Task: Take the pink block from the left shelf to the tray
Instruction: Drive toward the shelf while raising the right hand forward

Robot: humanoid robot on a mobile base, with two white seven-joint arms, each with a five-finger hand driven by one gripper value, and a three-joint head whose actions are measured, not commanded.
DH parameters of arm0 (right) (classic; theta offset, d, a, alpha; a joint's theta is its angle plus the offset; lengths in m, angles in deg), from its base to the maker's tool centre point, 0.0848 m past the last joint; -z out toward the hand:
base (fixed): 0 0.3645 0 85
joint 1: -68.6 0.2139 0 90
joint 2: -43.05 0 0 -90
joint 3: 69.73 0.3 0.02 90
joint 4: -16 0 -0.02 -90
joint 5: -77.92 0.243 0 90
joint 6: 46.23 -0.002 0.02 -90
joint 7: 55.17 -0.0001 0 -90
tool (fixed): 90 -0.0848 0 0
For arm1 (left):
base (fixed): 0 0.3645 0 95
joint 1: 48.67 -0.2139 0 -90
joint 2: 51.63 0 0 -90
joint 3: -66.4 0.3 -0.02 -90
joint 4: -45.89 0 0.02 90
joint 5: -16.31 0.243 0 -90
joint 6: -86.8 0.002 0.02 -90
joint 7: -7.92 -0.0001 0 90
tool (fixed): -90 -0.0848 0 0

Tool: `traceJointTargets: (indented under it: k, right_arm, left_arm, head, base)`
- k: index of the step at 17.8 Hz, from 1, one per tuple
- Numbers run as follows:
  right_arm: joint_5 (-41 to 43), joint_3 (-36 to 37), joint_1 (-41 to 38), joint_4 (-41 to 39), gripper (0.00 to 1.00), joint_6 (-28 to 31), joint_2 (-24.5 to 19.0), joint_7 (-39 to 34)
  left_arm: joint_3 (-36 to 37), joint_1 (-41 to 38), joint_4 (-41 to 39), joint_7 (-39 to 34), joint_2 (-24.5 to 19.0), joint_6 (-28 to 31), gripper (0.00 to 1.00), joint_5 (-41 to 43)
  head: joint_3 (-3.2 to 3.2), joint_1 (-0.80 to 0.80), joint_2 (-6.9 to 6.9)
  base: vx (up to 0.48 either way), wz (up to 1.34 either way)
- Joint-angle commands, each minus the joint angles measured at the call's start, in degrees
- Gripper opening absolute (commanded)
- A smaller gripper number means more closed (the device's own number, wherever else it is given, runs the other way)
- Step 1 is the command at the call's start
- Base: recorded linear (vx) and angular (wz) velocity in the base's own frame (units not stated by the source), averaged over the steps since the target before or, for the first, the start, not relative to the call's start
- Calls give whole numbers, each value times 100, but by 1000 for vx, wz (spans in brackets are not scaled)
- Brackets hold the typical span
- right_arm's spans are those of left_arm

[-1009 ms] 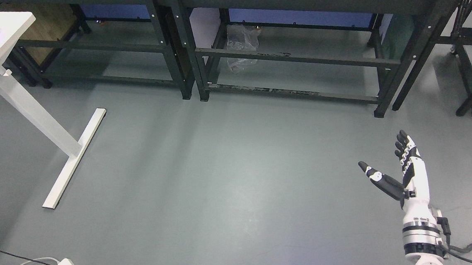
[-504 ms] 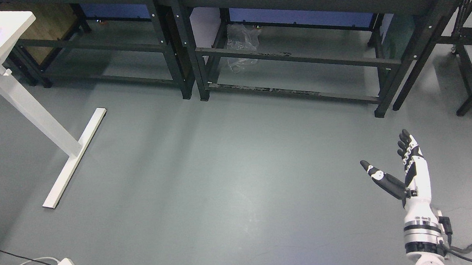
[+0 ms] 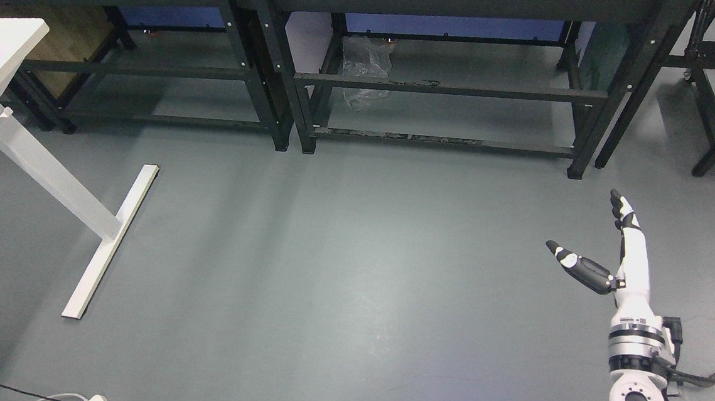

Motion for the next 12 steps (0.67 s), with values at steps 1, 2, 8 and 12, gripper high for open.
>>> traceJointTargets:
  k: [1,2,8,12]
  right_arm:
    - [-5727,-996,-63,-234,100,156,100,412]
    - [-5471,-996,-63,-243,100,120,100,580]
    - [-5231,-943,7,-252,100,32,100,810]
    - [-5231,-935,16,-261,100,41,100,932]
  left_arm:
    - [0,7,-100,0,-100,3,100,-44]
    - [0,-2,-100,0,-100,3,100,-44]
    - [0,-2,-100,0,-100,3,100,-44]
    - [0,-2,-100,0,-100,3,100,-44]
  head:
    - [0,0,0]
    - [0,0,0]
    - [0,0,0]
    - [0,0,0]
  base:
    - [71,3]
    - [109,-2]
    - [141,-8]
    - [192,11]
